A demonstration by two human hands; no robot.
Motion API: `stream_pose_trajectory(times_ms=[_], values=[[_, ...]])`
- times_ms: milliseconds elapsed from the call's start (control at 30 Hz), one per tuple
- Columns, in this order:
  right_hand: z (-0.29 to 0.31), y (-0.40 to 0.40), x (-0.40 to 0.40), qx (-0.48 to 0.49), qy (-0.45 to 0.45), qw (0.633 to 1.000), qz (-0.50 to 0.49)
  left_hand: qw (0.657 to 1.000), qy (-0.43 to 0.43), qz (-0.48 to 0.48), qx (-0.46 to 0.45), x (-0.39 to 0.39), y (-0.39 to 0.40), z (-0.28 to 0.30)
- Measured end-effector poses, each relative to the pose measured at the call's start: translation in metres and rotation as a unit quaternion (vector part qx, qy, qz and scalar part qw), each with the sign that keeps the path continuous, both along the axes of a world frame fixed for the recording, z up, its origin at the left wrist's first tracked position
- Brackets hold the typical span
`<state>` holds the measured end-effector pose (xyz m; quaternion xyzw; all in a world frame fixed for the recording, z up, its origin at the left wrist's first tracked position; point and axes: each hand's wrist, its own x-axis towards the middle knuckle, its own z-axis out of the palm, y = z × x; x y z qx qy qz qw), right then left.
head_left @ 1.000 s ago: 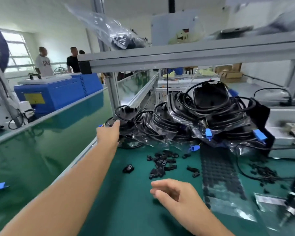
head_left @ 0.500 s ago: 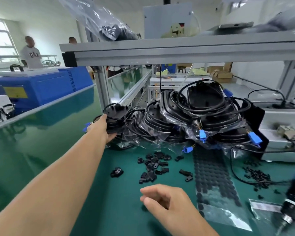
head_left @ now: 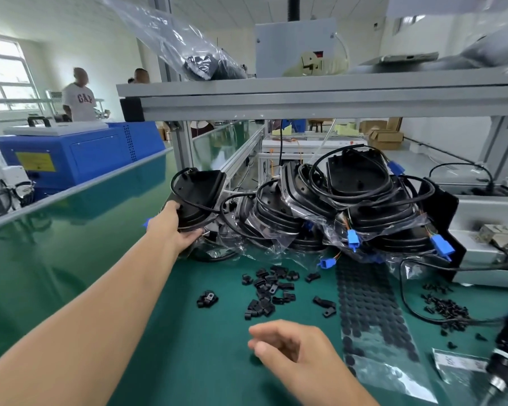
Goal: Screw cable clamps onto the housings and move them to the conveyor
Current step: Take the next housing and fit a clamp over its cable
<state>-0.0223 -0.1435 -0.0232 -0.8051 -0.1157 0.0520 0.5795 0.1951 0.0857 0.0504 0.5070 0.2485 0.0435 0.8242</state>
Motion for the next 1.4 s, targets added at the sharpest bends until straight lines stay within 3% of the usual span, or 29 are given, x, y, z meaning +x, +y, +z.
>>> stream_pose_trajectory(times_ms=[267, 333, 433, 600, 767, 867, 1000, 1067, 1200, 1400], values=[[0.002, 0.001, -0.002, 0.003, 0.007, 1.0, -0.008, 0.995, 0.004, -0.06, 0.08, -0.004, 0.012, -0.007], [0.002, 0.001, -0.001, 0.003, 0.008, 1.0, -0.01, 0.988, 0.011, -0.076, 0.134, -0.006, 0.011, -0.001], [0.002, 0.002, -0.001, 0.003, 0.01, 1.0, -0.008, 0.949, 0.084, -0.124, 0.279, -0.012, 0.013, 0.011], [0.001, 0.0, -0.001, 0.004, 0.008, 1.0, -0.008, 0.902, 0.161, -0.173, 0.362, -0.011, 0.018, 0.016], [0.0, 0.0, -0.001, 0.0, 0.005, 1.0, -0.004, 0.889, 0.19, -0.161, 0.384, -0.009, 0.02, 0.019], [0.001, 0.001, 0.0, 0.003, 0.007, 1.0, -0.005, 0.888, 0.145, -0.144, 0.412, -0.004, 0.023, 0.021], [0.001, -0.001, 0.0, 0.011, 0.009, 1.0, -0.006, 0.839, 0.153, -0.003, 0.522, -0.011, 0.011, 0.022], [0.001, -0.003, 0.0, 0.017, 0.009, 1.0, -0.001, 0.855, 0.108, 0.027, 0.506, -0.015, 0.0, 0.021], [0.002, -0.005, 0.0, 0.041, 0.011, 0.999, -0.005, 0.934, 0.0, 0.023, 0.357, -0.019, -0.011, 0.027], [0.003, -0.004, -0.002, 0.077, 0.008, 0.997, -0.016, 0.983, -0.051, 0.09, 0.152, -0.045, -0.016, 0.035]])
